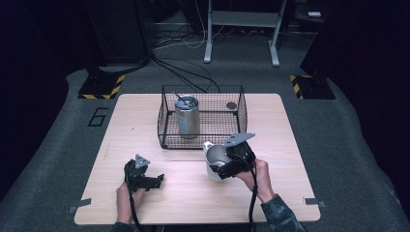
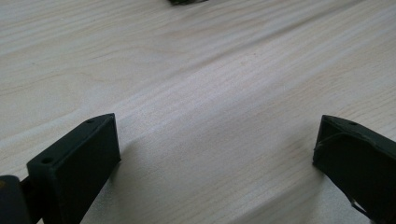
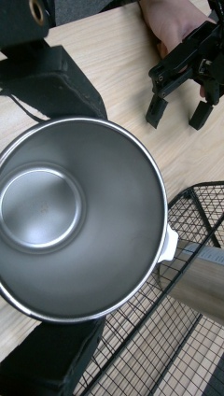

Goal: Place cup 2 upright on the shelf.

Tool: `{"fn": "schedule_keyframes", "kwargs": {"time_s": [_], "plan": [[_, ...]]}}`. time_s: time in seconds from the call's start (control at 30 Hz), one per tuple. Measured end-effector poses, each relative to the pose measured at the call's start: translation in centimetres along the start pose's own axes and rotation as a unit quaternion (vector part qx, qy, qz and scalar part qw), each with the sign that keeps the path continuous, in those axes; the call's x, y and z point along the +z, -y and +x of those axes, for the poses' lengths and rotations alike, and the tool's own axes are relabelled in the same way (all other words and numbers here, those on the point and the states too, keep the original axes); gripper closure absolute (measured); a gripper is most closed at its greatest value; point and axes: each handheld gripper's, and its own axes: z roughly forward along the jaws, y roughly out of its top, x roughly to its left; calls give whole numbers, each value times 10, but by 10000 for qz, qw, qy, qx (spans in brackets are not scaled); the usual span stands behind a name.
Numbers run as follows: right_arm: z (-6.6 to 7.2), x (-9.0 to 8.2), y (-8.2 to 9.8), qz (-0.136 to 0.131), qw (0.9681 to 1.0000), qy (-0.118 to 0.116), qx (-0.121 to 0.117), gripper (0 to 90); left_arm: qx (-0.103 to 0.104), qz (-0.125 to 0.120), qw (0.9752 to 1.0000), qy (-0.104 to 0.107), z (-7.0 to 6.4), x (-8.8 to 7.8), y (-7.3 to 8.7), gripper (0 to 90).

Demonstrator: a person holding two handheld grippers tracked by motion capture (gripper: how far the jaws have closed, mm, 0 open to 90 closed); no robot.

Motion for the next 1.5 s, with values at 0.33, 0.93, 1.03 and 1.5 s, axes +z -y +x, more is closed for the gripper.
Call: {"fn": "schedule_keyframes", "kwargs": {"time_s": [0.33, 0.93, 1.03, 1.5], "plan": [[-8, -13, -11, -56, 10000, 63, 13, 54, 20, 5, 10000, -7, 0, 0, 0, 3], [-19, -30, -30, -147, 9997, 207, -11, 54, 16, 5, 10000, -6, 0, 0, 0, 3], [-20, -31, -33, -150, 9996, 243, 19, 54, 19, 6, 10000, -7, 0, 0, 0, 3], [-32, -49, -48, -282, 9989, 370, -67, 54, 23, 5, 10000, -7, 0, 0, 0, 3]]}}
